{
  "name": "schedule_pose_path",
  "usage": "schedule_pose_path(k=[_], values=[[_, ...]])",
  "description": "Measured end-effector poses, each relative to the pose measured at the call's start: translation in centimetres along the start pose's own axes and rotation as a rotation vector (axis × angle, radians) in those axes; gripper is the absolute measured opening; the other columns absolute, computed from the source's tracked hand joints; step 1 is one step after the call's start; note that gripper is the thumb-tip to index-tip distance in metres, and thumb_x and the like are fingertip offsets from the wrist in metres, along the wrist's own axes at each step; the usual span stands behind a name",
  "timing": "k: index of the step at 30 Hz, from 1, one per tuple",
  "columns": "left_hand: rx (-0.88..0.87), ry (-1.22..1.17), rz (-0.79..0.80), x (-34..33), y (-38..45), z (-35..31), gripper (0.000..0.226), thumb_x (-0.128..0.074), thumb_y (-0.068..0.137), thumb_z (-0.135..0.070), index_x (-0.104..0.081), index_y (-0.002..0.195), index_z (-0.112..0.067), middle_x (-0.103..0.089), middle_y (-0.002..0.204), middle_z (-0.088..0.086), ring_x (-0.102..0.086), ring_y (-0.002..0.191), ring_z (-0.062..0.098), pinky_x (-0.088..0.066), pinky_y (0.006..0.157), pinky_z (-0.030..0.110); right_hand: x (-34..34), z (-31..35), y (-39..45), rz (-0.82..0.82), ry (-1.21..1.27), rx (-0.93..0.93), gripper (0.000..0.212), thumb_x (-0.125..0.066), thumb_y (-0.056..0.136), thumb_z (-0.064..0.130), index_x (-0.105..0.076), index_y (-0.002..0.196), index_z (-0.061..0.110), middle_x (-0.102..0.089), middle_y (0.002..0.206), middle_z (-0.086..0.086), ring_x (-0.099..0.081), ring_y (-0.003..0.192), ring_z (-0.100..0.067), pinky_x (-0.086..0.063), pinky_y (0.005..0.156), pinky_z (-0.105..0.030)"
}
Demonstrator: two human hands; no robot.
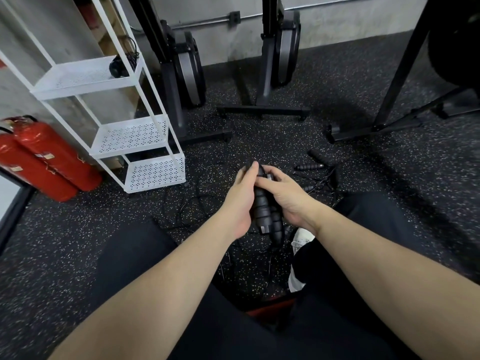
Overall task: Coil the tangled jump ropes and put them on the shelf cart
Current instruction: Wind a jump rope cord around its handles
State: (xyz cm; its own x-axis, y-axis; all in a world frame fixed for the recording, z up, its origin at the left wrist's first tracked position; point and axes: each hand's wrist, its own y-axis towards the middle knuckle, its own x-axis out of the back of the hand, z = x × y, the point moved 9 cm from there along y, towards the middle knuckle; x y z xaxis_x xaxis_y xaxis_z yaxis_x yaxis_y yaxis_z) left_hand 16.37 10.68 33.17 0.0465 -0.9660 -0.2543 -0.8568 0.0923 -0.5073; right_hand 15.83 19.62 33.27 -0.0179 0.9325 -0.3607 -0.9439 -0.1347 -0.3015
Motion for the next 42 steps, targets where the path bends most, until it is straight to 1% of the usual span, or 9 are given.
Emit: schedule_pose_path(k=[4,9,21,25,27,29,33,37,42], values=[[0.006,-0.072,0.025,-0.4,-0.4,-0.2,0.033,-0.064,0.099,-0.047,-0.065,0.130,-0.036,-0.076,0.116,-0.002,-0.074,0.104,0.020,-0.060,0.090,0.042,0.0,-0.5,0.0,0.014,0.039,-0.037,0.028,-0.064,0.097,0.028,-0.066,0.123,0.017,-0.074,0.106,-0.005,-0.070,0.098,-0.023,-0.055,0.095,-0.044],[-0.022,-0.019,0.122,-0.7,-0.6,-0.4,0.039,-0.064,0.099,-0.043,-0.060,0.138,-0.042,-0.074,0.124,-0.005,-0.071,0.114,0.020,-0.055,0.102,0.048,0.8,-0.8,0.4,-0.090,0.100,-0.102,0.049,-0.065,0.092,0.050,-0.071,0.125,0.014,-0.074,0.120,-0.011,-0.069,0.114,-0.032,-0.053,0.102,-0.050],[-0.140,0.409,0.197,-1.0,-0.8,0.3,0.068,-0.057,0.101,-0.052,-0.016,0.154,-0.062,-0.044,0.157,-0.016,-0.050,0.136,0.009,-0.039,0.118,0.041,1.7,-1.6,0.0,-0.172,0.006,-0.152,0.049,-0.072,0.086,0.055,-0.074,0.115,0.016,-0.077,0.108,-0.010,-0.075,0.099,-0.028,-0.059,0.089,-0.044],[0.006,0.344,0.220,-0.6,-0.8,1.7,0.079,-0.073,0.088,-0.057,-0.027,0.153,-0.055,-0.065,0.138,-0.010,-0.066,0.119,0.015,-0.051,0.106,0.050,2.6,-0.8,0.0,-0.209,0.189,-0.154,0.054,-0.069,0.082,0.065,-0.073,0.102,0.016,-0.078,0.097,-0.009,-0.075,0.090,-0.026,-0.059,0.081,-0.039],[0.085,0.393,0.266,-0.8,-1.2,2.6,0.063,-0.074,0.090,-0.051,-0.045,0.145,-0.044,-0.071,0.122,-0.007,-0.069,0.109,0.017,-0.058,0.093,0.049,2.6,-0.1,0.2,-0.207,0.329,-0.107,0.046,-0.062,0.088,0.064,-0.058,0.068,0.022,-0.056,0.064,0.006,-0.047,0.057,-0.011,-0.041,0.060,-0.022],[0.115,0.413,0.300,-1.2,-1.4,3.1,0.047,-0.073,0.093,-0.040,-0.053,0.136,-0.037,-0.070,0.115,-0.004,-0.067,0.102,0.015,-0.062,0.080,0.043,2.6,0.3,0.4,-0.190,0.378,-0.090,0.048,-0.057,0.092,0.061,-0.043,0.060,0.029,-0.034,0.059,0.009,-0.023,0.057,-0.012,-0.023,0.056,-0.025],[0.055,0.497,0.281,-0.9,-1.1,2.4,0.022,-0.065,0.100,-0.029,-0.057,0.118,-0.035,-0.067,0.097,0.001,-0.057,0.077,0.014,-0.049,0.061,0.029,4.9,0.5,0.7,-0.350,0.140,-0.111,0.055,-0.057,0.090,0.069,-0.066,0.102,0.017,-0.073,0.094,-0.003,-0.068,0.089,-0.021,-0.056,0.085,-0.038],[0.146,0.448,0.383,-0.3,-1.5,1.6,0.027,-0.062,0.100,-0.015,-0.058,0.122,-0.030,-0.070,0.100,0.004,-0.059,0.079,0.017,-0.048,0.062,0.031,9.3,2.6,0.5,-0.562,-0.188,0.086,0.054,-0.054,0.093,0.067,-0.042,0.126,0.027,-0.059,0.113,0.004,-0.058,0.106,-0.018,-0.046,0.102,-0.041],[0.244,0.379,0.503,0.7,-2.1,0.9,0.034,-0.059,0.099,-0.004,-0.059,0.131,-0.015,-0.074,0.109,0.011,-0.063,0.080,0.021,-0.051,0.065,0.035,7.0,5.9,0.8,-0.282,-0.545,0.361,0.037,-0.036,0.109,0.047,-0.060,0.133,0.032,-0.051,0.135,0.023,-0.044,0.130,0.003,-0.034,0.113,-0.030]])
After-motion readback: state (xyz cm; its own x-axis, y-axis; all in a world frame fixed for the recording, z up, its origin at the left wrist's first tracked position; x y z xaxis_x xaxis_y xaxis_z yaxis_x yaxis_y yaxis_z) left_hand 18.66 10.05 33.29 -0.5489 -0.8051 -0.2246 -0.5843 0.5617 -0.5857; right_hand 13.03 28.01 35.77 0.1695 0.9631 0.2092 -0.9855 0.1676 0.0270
